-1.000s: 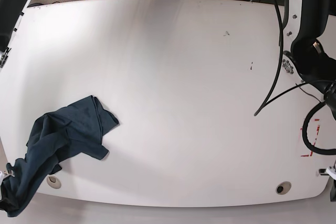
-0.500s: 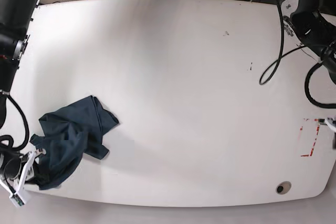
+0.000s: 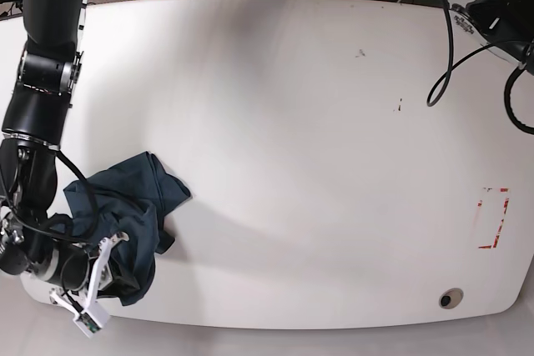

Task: Fold the T-shirt properly
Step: 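Swing the held shirt with the right gripper across the table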

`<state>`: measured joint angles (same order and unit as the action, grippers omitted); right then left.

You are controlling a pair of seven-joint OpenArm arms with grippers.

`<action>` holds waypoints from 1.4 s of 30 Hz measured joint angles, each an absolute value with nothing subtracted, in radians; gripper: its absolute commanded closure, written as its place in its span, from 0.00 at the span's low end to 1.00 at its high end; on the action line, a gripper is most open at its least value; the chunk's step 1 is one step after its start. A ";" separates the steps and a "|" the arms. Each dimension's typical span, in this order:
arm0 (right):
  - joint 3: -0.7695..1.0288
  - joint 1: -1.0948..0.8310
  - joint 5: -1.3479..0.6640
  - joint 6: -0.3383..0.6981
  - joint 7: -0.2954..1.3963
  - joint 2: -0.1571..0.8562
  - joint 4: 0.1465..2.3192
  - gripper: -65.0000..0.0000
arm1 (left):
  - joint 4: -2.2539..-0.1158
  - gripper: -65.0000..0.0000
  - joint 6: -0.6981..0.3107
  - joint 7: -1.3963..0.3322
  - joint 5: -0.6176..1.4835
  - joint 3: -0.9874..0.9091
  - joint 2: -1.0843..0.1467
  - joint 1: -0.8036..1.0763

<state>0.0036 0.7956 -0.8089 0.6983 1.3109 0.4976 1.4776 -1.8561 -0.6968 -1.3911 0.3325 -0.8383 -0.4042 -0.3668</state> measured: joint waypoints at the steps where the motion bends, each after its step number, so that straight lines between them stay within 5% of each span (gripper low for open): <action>1: -0.022 0.815 -0.805 0.698 1.316 0.481 1.477 0.96 | -1.857 1.00 -0.697 -1.390 0.331 -0.841 -0.419 -0.368; 13: -0.279 1.037 -0.809 0.699 1.318 0.226 1.483 0.96 | -1.858 1.00 -0.697 -1.397 0.314 -0.936 -0.456 -0.324; 26: -0.359 1.285 -0.845 0.700 1.276 -0.038 1.497 0.96 | -1.864 1.00 -0.697 -1.387 0.332 -0.933 -0.447 -0.278; 34: -0.361 1.260 -0.763 0.700 1.305 0.015 1.486 0.96 | -1.864 1.00 -0.697 -1.382 0.337 -0.927 -0.448 -0.257; 42: -0.331 1.147 -0.763 0.701 1.238 0.210 1.496 0.96 | -1.864 1.00 -0.697 -1.379 0.346 -0.827 -0.386 -0.212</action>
